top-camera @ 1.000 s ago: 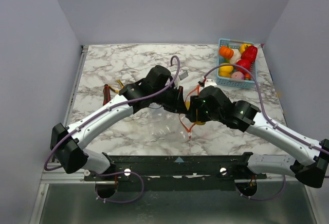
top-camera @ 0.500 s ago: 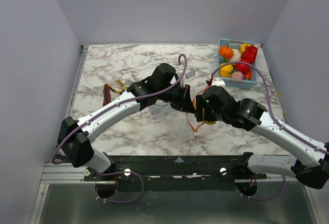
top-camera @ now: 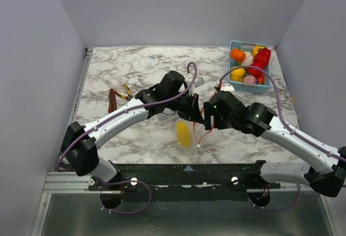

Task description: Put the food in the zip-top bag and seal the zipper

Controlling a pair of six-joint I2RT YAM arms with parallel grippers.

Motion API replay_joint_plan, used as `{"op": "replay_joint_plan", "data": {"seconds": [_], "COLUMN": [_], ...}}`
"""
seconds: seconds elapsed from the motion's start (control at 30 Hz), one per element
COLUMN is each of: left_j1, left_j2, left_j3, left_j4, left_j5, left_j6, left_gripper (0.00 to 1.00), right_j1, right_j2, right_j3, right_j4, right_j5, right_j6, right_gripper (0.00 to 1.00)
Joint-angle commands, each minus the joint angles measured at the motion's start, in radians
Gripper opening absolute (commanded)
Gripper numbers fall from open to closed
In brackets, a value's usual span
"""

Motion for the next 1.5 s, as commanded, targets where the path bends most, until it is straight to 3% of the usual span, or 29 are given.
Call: {"op": "replay_joint_plan", "data": {"seconds": [0.0, 0.2, 0.33, 0.5, 0.53, 0.63, 0.7, 0.9, 1.07, 1.2, 1.47], "left_j1": [-0.021, -0.021, -0.021, -0.021, -0.021, -0.018, -0.01, 0.026, 0.03, 0.029, 0.03], "left_j2": [0.002, -0.008, -0.007, -0.017, -0.022, -0.044, -0.064, -0.133, -0.137, -0.124, -0.118], "left_j3": [0.005, 0.014, 0.014, 0.015, 0.015, 0.011, 0.001, -0.036, -0.035, -0.043, -0.039], "left_j4": [0.004, -0.028, -0.03, -0.038, -0.043, -0.06, -0.063, -0.041, -0.038, -0.024, -0.032], "left_j5": [0.006, -0.027, -0.024, -0.04, -0.052, -0.112, -0.156, -0.23, -0.222, -0.191, -0.188], "left_j6": [0.011, 0.027, 0.024, 0.031, 0.033, 0.033, 0.026, 0.004, 0.012, -0.005, -0.006], "left_gripper": [0.0, 0.0, 0.0, 0.0, 0.0, 0.0, 0.0, 0.0, 0.0, 0.0, 0.0], "right_j1": [0.006, 0.007, 0.006, 0.007, 0.007, 0.007, 0.007, 0.007, 0.006, 0.006, 0.007], "right_j2": [-0.037, -0.147, -0.182, -0.165, -0.161, -0.167, -0.174, -0.16, -0.185, -0.148, -0.118], "right_j3": [0.06, -0.083, -0.171, -0.15, -0.142, -0.128, -0.125, -0.102, -0.141, -0.098, 0.09], "right_j4": [0.12, 0.226, 0.348, 0.305, 0.287, 0.254, 0.217, 0.093, 0.281, 0.293, 0.159], "right_j5": [-0.014, -0.057, -0.102, -0.028, -0.016, 0.027, 0.083, 0.192, 0.01, -0.015, 0.162], "right_j6": [0.066, 0.176, 0.22, 0.226, 0.226, 0.219, 0.226, 0.237, 0.169, 0.148, 0.067], "right_gripper": [0.8, 0.61, 0.57, 0.51, 0.45, 0.06, 0.01, 0.01, 0.01, 0.35, 0.75]}}
